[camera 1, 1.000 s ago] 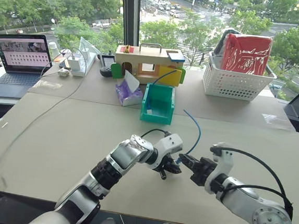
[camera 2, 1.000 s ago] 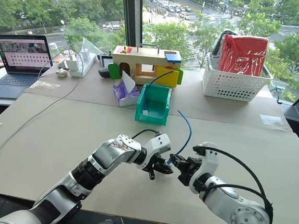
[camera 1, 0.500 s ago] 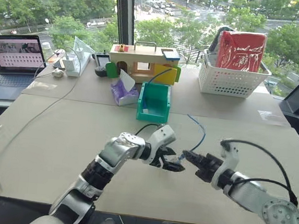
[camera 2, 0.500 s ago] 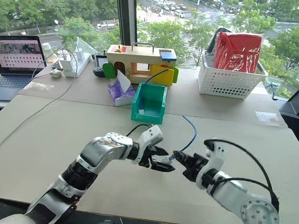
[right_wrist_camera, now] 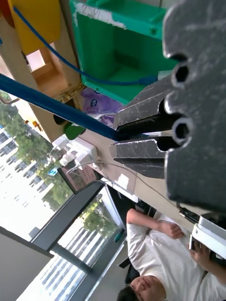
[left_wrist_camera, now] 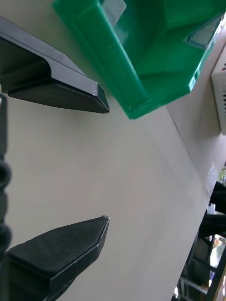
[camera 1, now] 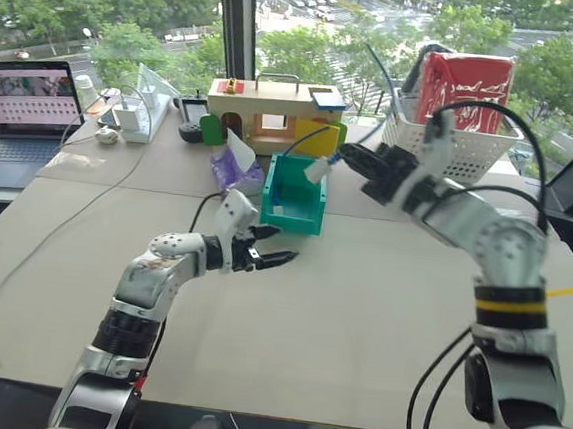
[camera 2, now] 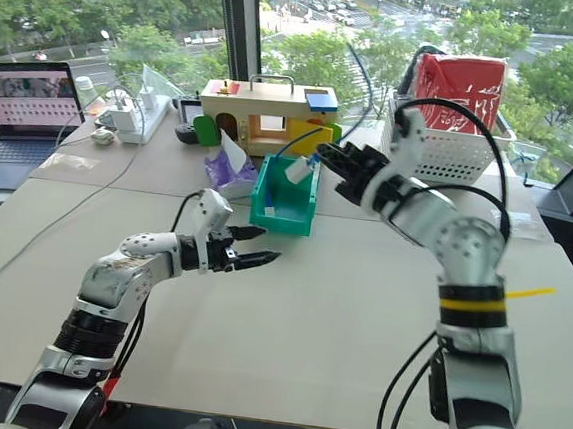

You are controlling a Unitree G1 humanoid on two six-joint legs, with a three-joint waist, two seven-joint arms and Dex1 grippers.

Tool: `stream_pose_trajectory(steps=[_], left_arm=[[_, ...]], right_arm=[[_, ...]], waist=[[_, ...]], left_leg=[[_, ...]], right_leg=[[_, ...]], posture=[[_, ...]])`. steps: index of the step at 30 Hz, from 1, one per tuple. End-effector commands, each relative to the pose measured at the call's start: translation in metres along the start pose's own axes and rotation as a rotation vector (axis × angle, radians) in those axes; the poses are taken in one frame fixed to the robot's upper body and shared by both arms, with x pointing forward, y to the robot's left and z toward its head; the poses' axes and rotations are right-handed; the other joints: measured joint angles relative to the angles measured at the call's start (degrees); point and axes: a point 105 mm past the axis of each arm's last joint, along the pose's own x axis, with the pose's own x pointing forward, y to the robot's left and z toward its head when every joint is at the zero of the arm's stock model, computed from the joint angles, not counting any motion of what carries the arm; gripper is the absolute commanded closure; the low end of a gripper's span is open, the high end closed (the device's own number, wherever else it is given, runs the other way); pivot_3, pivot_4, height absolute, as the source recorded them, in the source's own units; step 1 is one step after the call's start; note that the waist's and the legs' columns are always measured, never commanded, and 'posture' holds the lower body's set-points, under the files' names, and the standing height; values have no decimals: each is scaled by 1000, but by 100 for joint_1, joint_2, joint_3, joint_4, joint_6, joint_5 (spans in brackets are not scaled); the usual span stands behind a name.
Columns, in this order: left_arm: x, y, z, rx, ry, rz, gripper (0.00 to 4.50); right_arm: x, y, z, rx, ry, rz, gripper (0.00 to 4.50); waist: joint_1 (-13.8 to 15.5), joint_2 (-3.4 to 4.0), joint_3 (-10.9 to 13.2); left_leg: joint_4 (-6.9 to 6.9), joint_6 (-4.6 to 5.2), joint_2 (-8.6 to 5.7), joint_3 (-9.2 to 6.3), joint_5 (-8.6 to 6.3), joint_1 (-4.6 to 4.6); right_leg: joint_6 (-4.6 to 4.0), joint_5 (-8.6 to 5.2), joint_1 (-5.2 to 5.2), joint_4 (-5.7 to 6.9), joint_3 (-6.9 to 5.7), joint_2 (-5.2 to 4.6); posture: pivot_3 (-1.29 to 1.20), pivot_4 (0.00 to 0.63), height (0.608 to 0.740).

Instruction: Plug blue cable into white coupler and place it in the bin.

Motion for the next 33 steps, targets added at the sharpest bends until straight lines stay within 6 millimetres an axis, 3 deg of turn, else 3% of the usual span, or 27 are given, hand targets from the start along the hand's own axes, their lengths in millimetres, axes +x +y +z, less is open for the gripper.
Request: stream_pose_trajectory(steps=[1, 2, 4, 6, 14, 18, 21, 25, 28, 33], left_arm=[[1, -15, 3, 10, -29, 15, 759], [1, -17, 2, 10, -29, 26, 759], [0, -21, 2, 5, -32, 42, 735], [-2, -22, 2, -8, -39, 59, 735], [-11, -8, 8, -36, -72, 151, 735], [-17, 12, 25, 11, -145, 242, 735], [-24, 20, 31, -83, -174, 228, 735], [-41, 17, 36, -61, -173, 159, 735], [-54, 18, 29, -29, -145, 157, 735], [-69, 35, 12, 45, -91, 270, 735]], right_arm=[[32, -14, 1, -154, -25, -32, 4500], [37, -18, -2, -181, -17, -48, 4500], [42, -27, -9, -226, 2, -83, 3627], [44, -32, -12, -245, 8, -99, 3025], [43, -14, 9, -226, -46, 23, 161], [24, -14, 36, -212, -133, 75, 48], [-9, -17, 47, -241, -180, 106, 48], [-91, -14, 56, -360, -205, 143, 48], [-133, -21, 44, -514, -92, 70, 48], [-186, -59, -6, -662, 77, -150, 48]], waist=[[-4, 0, 0], [-3, 1, 0], [31, 2, 1], [63, 3, 2], [-8, 6, 4], [2, 5, 5], [17, 5, 4], [78, 6, 5], [113, 19, 12], [86, 3, 5]], left_leg=[[-4, 0, 0, 1, 0, 0], [-10, 0, 1, -1, 0, -1], [-13, 0, 1, -12, 0, -10], [-12, -2, -1, -18, 1, -23], [-10, -32, -4, -20, 19, -32], [-10, -50, -3, -18, 30, -33], [-9, -57, -2, -21, 35, -34], [-8, -57, -6, -33, 34, -53], [-10, -56, -7, -36, 34, -73], [-10, -55, 4, -31, 34, -39]], right_leg=[[0, 0, -2, -2, 0, -1], [-1, 0, -4, -1, -6, 0], [-2, 1, -10, 2, -25, -4], [-4, 3, -16, 8, -37, -11], [-11, 7, -55, 53, -43, -14], [-12, 6, -78, 82, -44, -11], [-12, 6, -75, 84, -45, -9], [-11, 6, -79, 82, -53, -13], [-12, 6, -88, 90, -58, -17], [-15, 1, -61, 54, -69, -9]], posture=[[0, 150, 710], [0, 150, 710], [0, 150, 710], [0, 150, 710], [0, 150, 710], [0, 150, 710], [0, 150, 710], [0, 150, 710], [0, 150, 710], [0, 150, 710]])
